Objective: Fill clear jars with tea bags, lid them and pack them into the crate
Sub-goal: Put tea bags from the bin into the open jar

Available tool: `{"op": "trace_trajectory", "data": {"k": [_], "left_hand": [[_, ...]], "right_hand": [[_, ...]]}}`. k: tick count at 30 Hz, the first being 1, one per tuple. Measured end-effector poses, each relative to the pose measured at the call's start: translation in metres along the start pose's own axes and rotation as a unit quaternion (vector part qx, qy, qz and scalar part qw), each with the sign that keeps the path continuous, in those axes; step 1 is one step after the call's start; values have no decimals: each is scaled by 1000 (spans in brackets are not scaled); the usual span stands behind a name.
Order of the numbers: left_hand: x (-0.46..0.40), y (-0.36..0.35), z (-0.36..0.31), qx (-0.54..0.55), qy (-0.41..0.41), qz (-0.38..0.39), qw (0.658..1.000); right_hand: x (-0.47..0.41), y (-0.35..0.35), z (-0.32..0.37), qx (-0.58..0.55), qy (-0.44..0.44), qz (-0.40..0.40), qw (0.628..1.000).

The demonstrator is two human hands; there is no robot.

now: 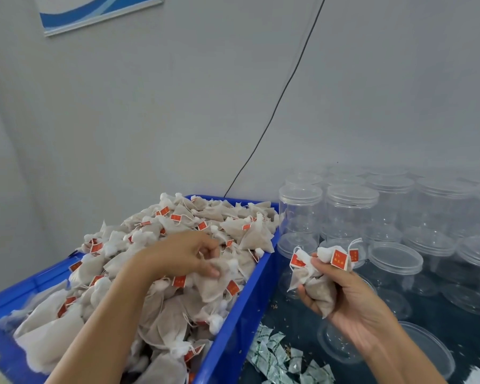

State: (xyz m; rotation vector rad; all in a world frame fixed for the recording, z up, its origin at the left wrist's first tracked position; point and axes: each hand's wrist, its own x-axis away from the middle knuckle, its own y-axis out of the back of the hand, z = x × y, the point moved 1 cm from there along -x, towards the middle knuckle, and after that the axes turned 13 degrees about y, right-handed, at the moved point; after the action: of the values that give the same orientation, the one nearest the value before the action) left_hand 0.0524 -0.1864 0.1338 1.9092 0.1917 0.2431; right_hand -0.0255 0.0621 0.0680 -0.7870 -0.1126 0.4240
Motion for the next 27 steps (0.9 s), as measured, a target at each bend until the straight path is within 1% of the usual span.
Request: {"op": "trace_trajectory", "data": {"k": [2, 3, 5, 7, 8, 9, 11, 12, 13, 14, 15, 16, 19, 21, 22, 24, 25, 26, 27], "left_hand": [[-5, -1, -2, 42, -5, -99, 994], [-7, -3, -5, 79, -11, -132, 988], [-11, -9, -15, 175, -36, -157, 971], [-16, -17, -31, 268, -58, -147, 950], [-19, -22, -41, 321, -63, -123, 937], [-22, -28, -52, 377, -65, -79, 920], [-28, -43, -75, 470, -65, 45, 879], [-32, -52, -85, 493, -63, 96, 862], [-35, -62, -96, 504, -60, 130, 852], [-39, -70, -106, 504, -57, 147, 849], [-42, -77, -116, 498, -54, 149, 853], [-46, -83, -126, 487, -53, 133, 861], [-59, -97, -149, 464, -41, 50, 883], [-64, -106, -157, 414, -40, 8, 909], [-66, -111, -159, 364, -52, -10, 930], [-68, -120, -157, 200, -92, -76, 972], [-69, -123, -155, 117, -116, -116, 979], [-70, -126, -151, 59, -139, -143, 978], [-71, -129, -147, 31, -155, -154, 975]], "right_hand": [[0, 1, 6, -10, 1, 4, 1000], [-1, 2, 11, -15, 3, 5, 1000], [-1, 5, 23, -19, 13, 1, 1000], [-1, 11, 37, -19, 31, -9, 999], [0, 14, 45, -15, 45, -14, 999], [0, 17, 53, -9, 60, -20, 998], [2, 23, 69, 13, 88, -33, 995], [2, 27, 76, 26, 101, -39, 994], [3, 31, 83, 38, 114, -43, 992], [4, 35, 89, 50, 126, -47, 990], [5, 39, 93, 60, 137, -49, 988], [6, 43, 97, 70, 146, -50, 985], [8, 52, 104, 99, 160, -50, 981], [9, 54, 105, 116, 160, -43, 979], [9, 55, 105, 123, 157, -37, 979], [11, 55, 104, 139, 143, -21, 980], [12, 55, 104, 148, 135, -11, 980], [12, 55, 103, 157, 128, -2, 979], [12, 55, 102, 165, 122, 4, 979]]}}
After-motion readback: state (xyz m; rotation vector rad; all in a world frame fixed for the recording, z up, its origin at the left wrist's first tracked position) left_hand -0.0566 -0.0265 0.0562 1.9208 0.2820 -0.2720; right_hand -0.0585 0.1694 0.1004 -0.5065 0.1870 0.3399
